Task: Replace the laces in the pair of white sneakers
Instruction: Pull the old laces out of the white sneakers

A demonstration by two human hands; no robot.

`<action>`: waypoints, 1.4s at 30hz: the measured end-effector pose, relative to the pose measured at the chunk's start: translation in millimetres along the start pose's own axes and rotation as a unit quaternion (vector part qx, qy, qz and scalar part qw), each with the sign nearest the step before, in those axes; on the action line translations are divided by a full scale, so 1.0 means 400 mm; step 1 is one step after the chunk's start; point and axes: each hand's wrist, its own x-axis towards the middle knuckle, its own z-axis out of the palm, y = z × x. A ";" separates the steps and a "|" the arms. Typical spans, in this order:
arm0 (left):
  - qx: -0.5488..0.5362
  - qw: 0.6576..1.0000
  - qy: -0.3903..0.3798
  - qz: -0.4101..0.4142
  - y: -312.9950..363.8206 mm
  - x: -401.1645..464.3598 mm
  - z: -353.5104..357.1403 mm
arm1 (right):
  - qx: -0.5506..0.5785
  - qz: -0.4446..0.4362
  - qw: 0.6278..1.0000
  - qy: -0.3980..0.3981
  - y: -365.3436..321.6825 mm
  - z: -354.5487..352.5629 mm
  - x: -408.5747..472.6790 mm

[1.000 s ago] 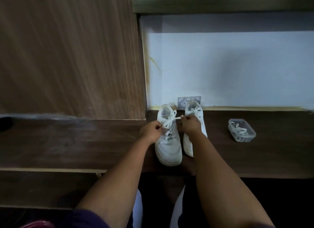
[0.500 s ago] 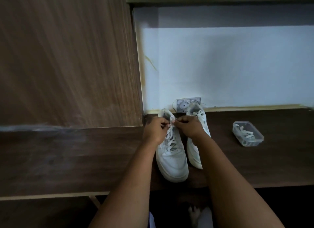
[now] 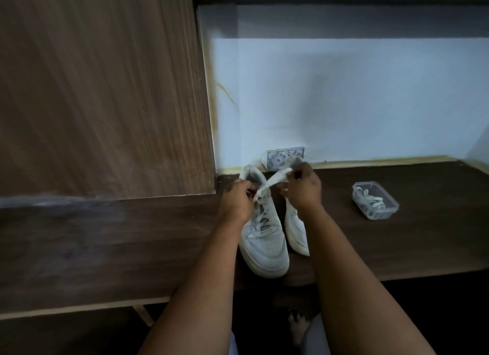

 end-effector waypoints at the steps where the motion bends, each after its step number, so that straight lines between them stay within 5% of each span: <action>1: 0.000 1.000 0.002 -0.002 -0.001 0.000 0.001 | 0.028 0.011 0.999 0.026 -0.002 -0.009 0.002; 8: -0.008 1.000 0.011 -0.008 -0.001 -0.007 0.005 | -0.026 -0.056 0.989 0.131 -0.013 0.004 -0.014; 13: -0.048 0.998 0.027 0.009 -0.018 -0.011 0.005 | -0.316 -0.016 0.949 -0.012 -0.005 -0.066 0.014; 16: -0.049 0.998 0.026 0.029 -0.029 -0.010 0.001 | -0.261 -0.130 0.956 -0.004 -0.011 -0.083 0.023; 18: -0.031 0.998 0.027 0.051 -0.033 -0.008 0.000 | -0.218 -0.175 0.955 -0.097 -0.015 -0.057 0.029; 21: -0.024 0.996 0.032 0.080 -0.036 -0.010 -0.003 | -0.284 -0.148 0.930 -0.181 0.023 -0.013 0.027; 26: -0.017 0.996 0.017 0.085 -0.043 -0.008 -0.005 | -0.281 -0.133 0.936 -0.166 0.016 -0.044 0.023; 32: -0.016 0.996 0.005 0.089 -0.040 -0.007 -0.007 | -0.466 -0.109 0.845 -0.240 -0.010 -0.067 0.014; 36: -0.018 0.997 -0.005 0.080 -0.032 -0.004 -0.008 | -0.276 -0.043 0.921 -0.273 0.001 -0.091 0.015; 42: -0.038 0.998 0.001 0.044 -0.027 -0.008 0.009 | -0.208 0.004 0.943 -0.261 0.011 -0.101 0.016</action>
